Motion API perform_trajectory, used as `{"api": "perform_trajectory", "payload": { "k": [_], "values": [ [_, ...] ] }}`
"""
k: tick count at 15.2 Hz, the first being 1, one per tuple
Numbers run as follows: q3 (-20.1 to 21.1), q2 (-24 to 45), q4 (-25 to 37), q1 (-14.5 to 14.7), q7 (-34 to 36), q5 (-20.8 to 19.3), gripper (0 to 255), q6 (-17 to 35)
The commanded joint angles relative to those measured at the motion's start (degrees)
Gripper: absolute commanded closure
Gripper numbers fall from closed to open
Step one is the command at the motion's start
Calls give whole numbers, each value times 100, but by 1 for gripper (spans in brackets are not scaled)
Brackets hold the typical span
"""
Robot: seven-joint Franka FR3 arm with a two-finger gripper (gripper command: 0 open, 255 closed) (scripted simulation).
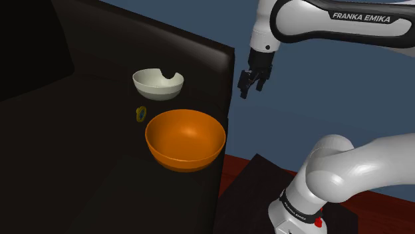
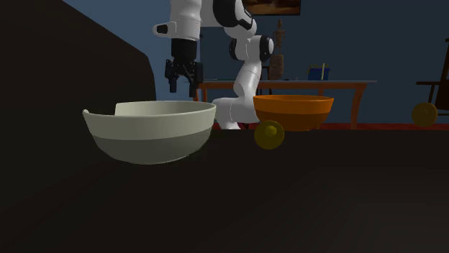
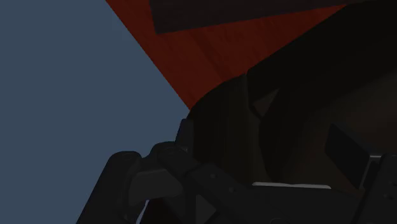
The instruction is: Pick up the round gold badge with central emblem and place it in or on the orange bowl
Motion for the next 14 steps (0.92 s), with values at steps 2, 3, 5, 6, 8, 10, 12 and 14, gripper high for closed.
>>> {"api": "perform_trajectory", "payload": {
  "k": [2,3,5,6,8,10,12,14],
  "values": [
    [87,90,32,48,112,93,0,73],
    [173,185,69,95,222,182,0,148],
    [344,387,162,185,437,350,0,297],
    [428,494,217,228,543,428,0,373],
    [597,721,344,306,751,573,0,522],
    [760,962,495,381,956,698,0,668],
    [923,1216,669,446,1157,806,0,809],
    [1084,1482,866,504,1357,893,0,943]
  ]
}}
